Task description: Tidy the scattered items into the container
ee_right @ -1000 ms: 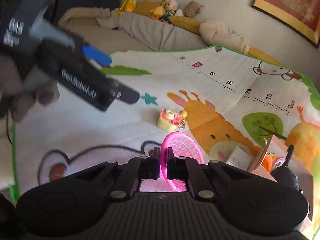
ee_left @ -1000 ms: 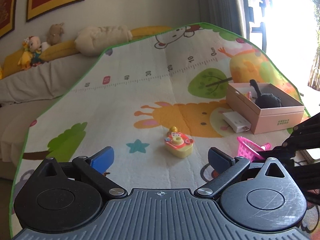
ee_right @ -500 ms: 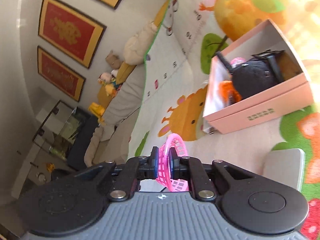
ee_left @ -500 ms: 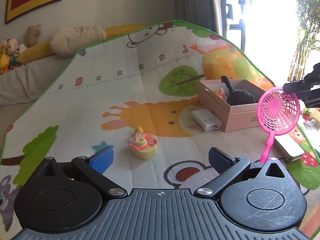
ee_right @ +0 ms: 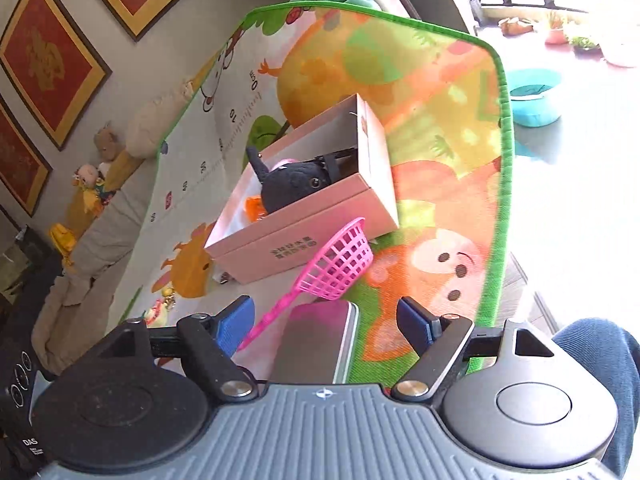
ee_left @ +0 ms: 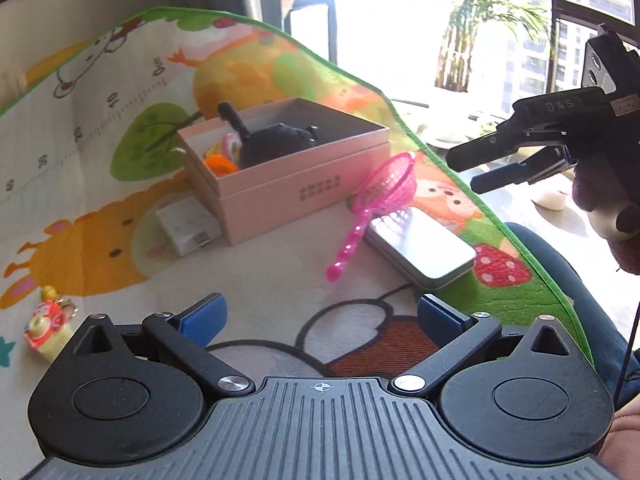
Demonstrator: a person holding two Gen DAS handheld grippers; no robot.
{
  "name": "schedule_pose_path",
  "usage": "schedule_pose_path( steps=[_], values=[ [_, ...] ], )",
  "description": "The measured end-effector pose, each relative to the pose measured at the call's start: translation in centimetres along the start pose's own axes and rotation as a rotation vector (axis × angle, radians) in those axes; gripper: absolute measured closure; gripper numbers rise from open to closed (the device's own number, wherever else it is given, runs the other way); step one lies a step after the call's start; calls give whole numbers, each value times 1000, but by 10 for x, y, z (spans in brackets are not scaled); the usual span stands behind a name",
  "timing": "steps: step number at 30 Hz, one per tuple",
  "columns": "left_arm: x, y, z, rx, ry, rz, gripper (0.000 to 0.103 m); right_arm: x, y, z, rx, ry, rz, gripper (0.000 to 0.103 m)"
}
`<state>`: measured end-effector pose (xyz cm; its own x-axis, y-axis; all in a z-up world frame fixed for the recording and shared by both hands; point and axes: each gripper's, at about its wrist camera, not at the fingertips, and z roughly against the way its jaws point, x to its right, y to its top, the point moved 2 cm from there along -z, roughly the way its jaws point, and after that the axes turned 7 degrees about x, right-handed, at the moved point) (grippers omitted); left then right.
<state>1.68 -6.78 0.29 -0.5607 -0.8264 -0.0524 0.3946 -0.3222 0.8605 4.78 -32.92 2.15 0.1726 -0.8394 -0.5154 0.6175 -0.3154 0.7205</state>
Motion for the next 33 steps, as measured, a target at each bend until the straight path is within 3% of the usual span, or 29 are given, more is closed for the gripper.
schedule_pose_path(
  steps=[7,15,17,21,23,25,29,33],
  values=[
    [23,5,-22,-10,-54,-30,0,10,7,-2,47,-35,17,21],
    [-2,-3,-3,-6,3,29,0,-18,21,-56,20,46,-16,19],
    [-11,-7,8,0,29,47,0,-37,17,-63,-15,116,-1,19],
    [-29,-15,21,2,72,85,0,-82,5,-66,-158,444,-28,16],
    [-35,-18,25,1,95,98,0,-100,1,-60,-158,481,16,15],
    [-39,-19,27,5,113,106,0,-107,0,-53,-118,415,91,15],
    [-43,-21,26,5,141,101,0,-113,-6,-43,4,137,342,14],
    [-45,-22,23,16,141,124,0,-126,-31,-48,9,21,618,6]
  ],
)
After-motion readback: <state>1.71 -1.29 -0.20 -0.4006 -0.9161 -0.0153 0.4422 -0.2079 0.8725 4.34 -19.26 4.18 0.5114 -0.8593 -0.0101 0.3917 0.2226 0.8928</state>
